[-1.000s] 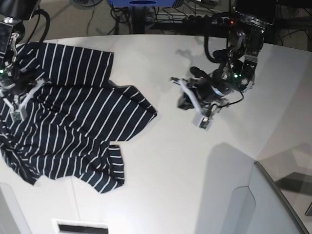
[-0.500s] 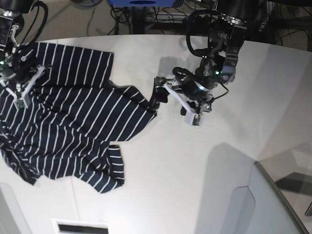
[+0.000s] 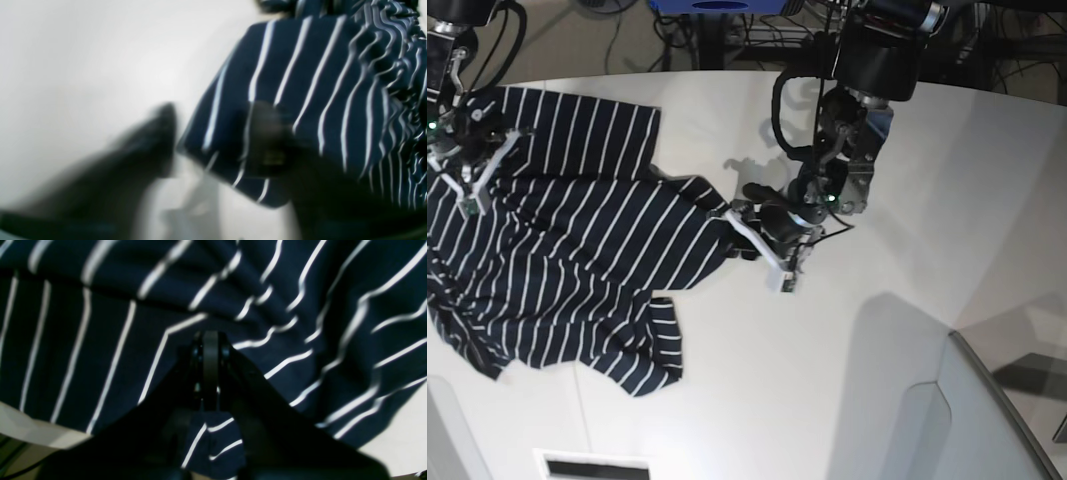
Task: Layout the t-shirt on the table in an organized manner, then fold the t-shirt properly
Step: 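Grasp the shirt hem with the left gripper and pull it outward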
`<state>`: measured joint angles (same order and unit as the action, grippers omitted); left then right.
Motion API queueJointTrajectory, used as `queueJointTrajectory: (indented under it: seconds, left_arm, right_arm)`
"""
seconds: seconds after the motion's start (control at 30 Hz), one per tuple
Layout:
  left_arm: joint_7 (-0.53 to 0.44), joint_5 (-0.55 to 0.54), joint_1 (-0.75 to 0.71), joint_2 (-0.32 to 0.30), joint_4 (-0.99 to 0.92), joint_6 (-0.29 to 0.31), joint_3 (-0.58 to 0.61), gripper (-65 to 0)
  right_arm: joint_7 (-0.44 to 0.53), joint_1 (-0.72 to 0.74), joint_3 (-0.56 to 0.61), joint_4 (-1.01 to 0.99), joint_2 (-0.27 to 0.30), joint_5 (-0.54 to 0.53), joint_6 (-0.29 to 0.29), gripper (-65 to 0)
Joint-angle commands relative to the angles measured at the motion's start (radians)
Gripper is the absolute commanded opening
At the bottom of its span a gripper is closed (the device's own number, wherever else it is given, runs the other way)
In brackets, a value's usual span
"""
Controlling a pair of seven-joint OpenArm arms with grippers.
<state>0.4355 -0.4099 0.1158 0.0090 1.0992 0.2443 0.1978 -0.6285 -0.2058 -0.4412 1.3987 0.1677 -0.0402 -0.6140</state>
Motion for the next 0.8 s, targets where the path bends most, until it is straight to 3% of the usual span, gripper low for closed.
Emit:
queueJointTrajectory:
  seconds: [0.0,0.03,0.13,0.4,0.5,0.77]
  left_arm:
    - [-0.016,-0.010,0.020,0.004,0.012,0.019,0.015,-61.9]
    - [-0.016,-0.010,0.025,0.004,0.012,0.019,0.019,-65.0]
    - [-0.016,-0.008,0.026,-0.014,0.034,0.016,0.012,-65.0]
    - [0.003,-0.007,0.012,-0.172,0.313,0.014,0.029,-65.0]
    - [0.087,-0.007,0.017,-0.215,0.352,0.014,0.029,-65.0]
    - [0.118,-0.016,-0.015,-0.197,0.315,0.014,0.015,-65.0]
  right_arm:
    - [0.014,0.007,-0.005,0.008,0.016,-0.003,-0.001,-64.4]
    - [0.014,0.007,-0.005,0.000,0.016,-0.003,-0.001,-64.4]
    - [0.017,0.009,-0.005,-0.023,0.016,-0.003,-0.001,-64.4]
    - [0.017,0.036,-0.005,-0.100,0.016,-0.003,-0.001,-64.4]
    - [0.019,0.044,-0.005,-0.126,0.017,-0.003,-0.001,-64.4]
    - [0.019,0.045,-0.005,-0.120,0.016,-0.003,-0.001,-64.4]
